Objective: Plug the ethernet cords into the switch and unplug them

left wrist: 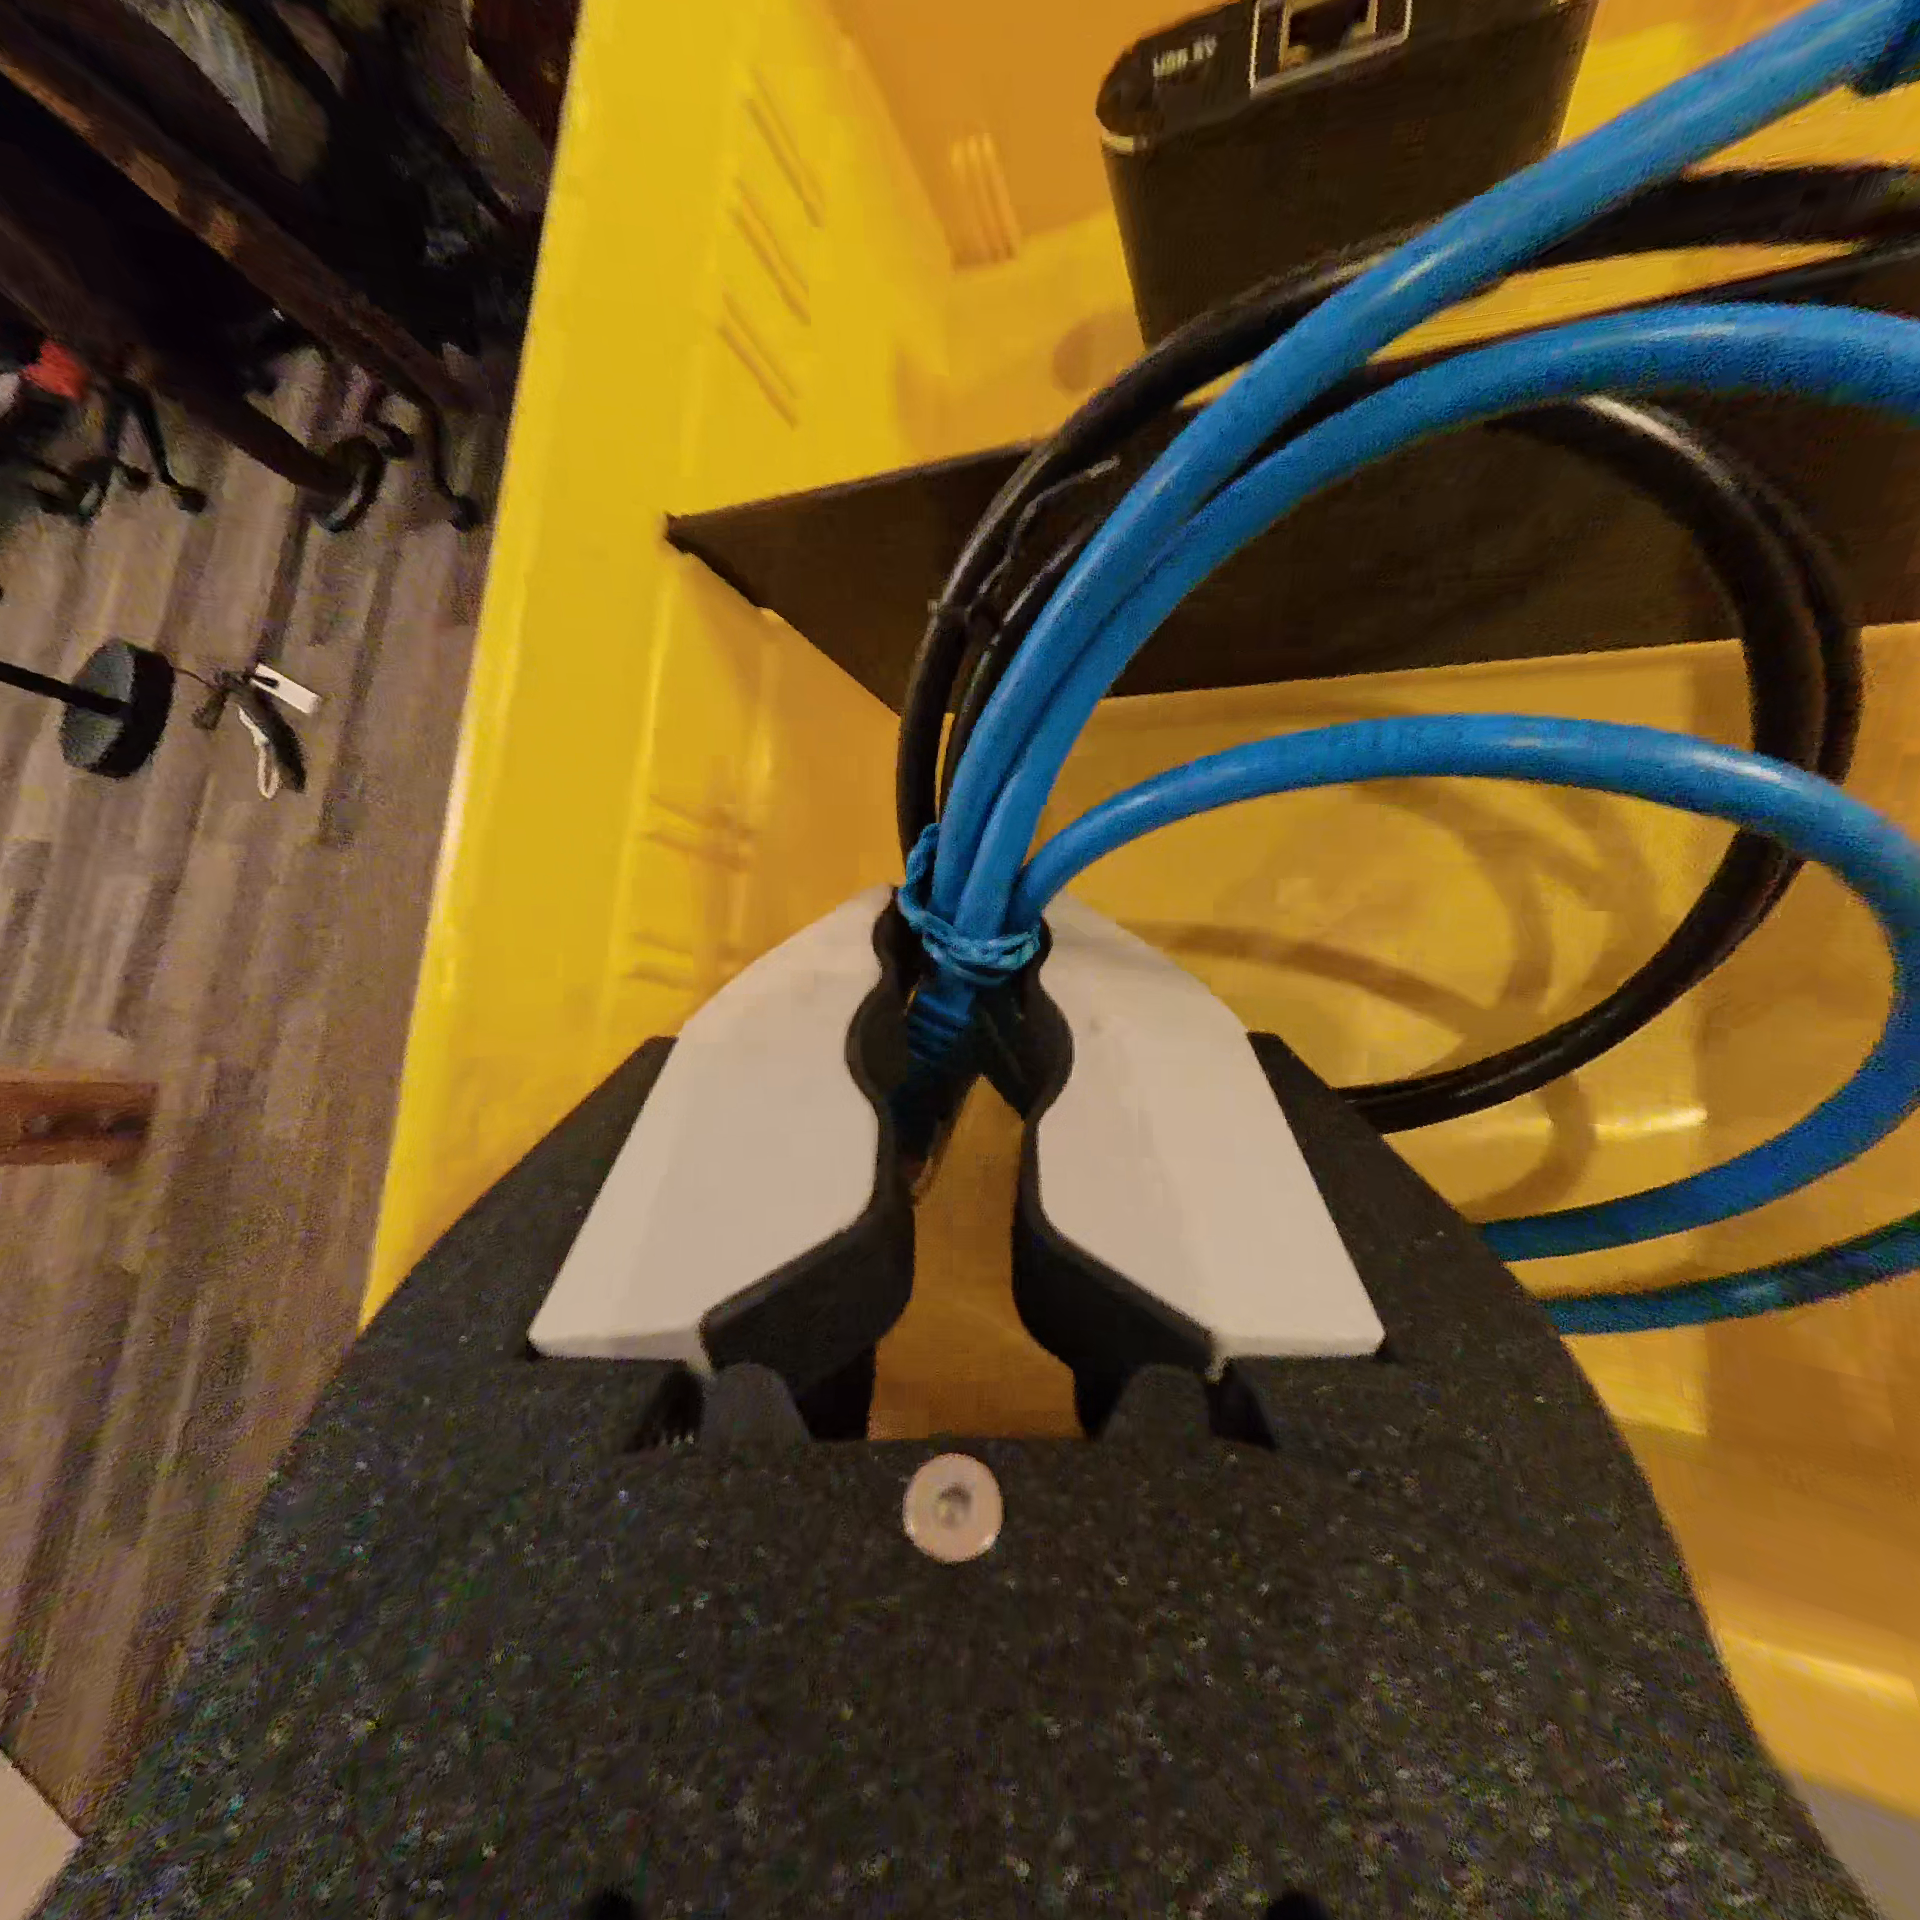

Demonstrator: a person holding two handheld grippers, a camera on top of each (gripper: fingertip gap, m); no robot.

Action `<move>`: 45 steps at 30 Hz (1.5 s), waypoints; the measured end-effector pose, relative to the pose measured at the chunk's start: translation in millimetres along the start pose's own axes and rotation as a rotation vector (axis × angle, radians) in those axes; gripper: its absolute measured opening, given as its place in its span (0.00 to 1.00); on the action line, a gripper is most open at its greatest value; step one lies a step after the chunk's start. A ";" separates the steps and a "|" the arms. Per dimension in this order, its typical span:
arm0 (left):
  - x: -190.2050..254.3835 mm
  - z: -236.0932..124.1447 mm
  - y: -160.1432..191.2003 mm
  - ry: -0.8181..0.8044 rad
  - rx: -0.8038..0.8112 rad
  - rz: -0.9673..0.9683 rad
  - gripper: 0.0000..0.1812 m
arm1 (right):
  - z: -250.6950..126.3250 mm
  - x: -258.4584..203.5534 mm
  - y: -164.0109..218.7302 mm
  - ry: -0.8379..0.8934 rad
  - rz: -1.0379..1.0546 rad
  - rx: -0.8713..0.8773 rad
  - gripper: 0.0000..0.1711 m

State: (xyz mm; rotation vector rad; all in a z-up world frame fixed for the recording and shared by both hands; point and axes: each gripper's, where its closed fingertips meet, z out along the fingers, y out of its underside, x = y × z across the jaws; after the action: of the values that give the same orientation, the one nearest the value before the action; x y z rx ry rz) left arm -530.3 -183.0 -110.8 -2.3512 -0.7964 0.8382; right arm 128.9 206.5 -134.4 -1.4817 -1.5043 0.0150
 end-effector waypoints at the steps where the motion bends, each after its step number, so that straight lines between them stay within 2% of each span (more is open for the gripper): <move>1: -4.4 -6.2 -6.4 -0.025 0.041 0.005 0.10 | 0.1 0.2 0.1 -0.003 0.004 -0.001 0.02; 4: -15.2 -40.0 -36.9 -0.092 0.203 0.011 0.09 | 0.3 0.4 0.2 -0.008 0.011 -0.002 0.02; 8: -3.8 -127.2 -98.4 -0.163 0.486 0.102 0.09 | 0.8 0.9 0.6 0.005 0.003 -0.007 0.01; 12: 66.5 -232.4 -151.5 -0.041 0.752 0.224 0.08 | 1.0 1.2 0.8 0.018 -0.008 -0.011 0.01; 15: 156.8 -277.9 -159.5 0.207 0.774 0.396 0.08 | 0.8 1.2 0.4 0.030 -0.021 -0.009 0.00; 18: 258.0 -286.9 -134.6 0.487 0.665 0.592 0.08 | 0.4 1.2 0.2 0.041 -0.033 -0.007 0.00; 22: 368.3 -260.1 -71.5 0.741 0.406 0.848 0.08 | 0.3 1.0 0.0 0.042 -0.035 -0.006 0.00; 25: 418.3 -234.4 -43.3 0.790 0.301 0.924 0.09 | 0.1 1.0 -0.2 0.047 -0.040 -0.005 0.00; 28: 445.2 -216.9 -38.2 0.790 0.279 0.903 0.10 | 0.1 1.3 -0.3 0.064 -0.054 -0.006 0.00; 29: 450.7 -215.3 -39.0 0.805 0.285 0.880 0.13 | 0.1 1.6 -0.2 0.069 -0.058 -0.008 0.00; 30: 453.2 -214.9 -41.6 0.816 0.295 0.845 0.18 | 0.2 1.8 0.0 0.073 -0.058 -0.009 0.00; 33: 447.1 -220.4 -48.3 0.858 0.336 0.767 0.27 | 0.3 2.1 0.1 0.077 -0.060 -0.011 0.00; 36: 422.4 -239.5 -57.7 0.903 0.444 0.684 0.35 | 0.2 2.1 0.1 0.079 -0.061 -0.011 0.00; 37: 409.0 -245.5 -61.8 0.908 0.477 0.647 0.35 | 0.0 2.1 0.1 0.079 -0.062 -0.011 0.00; 40: 349.8 -247.3 -80.8 0.815 0.548 0.531 0.35 | 0.1 1.9 0.1 0.075 -0.059 -0.011 0.00; 45: 212.2 -210.4 -106.2 0.519 0.526 0.340 0.35 | 0.1 1.5 0.2 0.059 -0.045 -0.011 0.00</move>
State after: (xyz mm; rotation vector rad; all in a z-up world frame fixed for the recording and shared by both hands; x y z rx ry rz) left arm -287.8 -23.2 16.7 -2.0897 0.0436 0.4453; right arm 129.4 207.8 -133.7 -1.4441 -1.4920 -0.0636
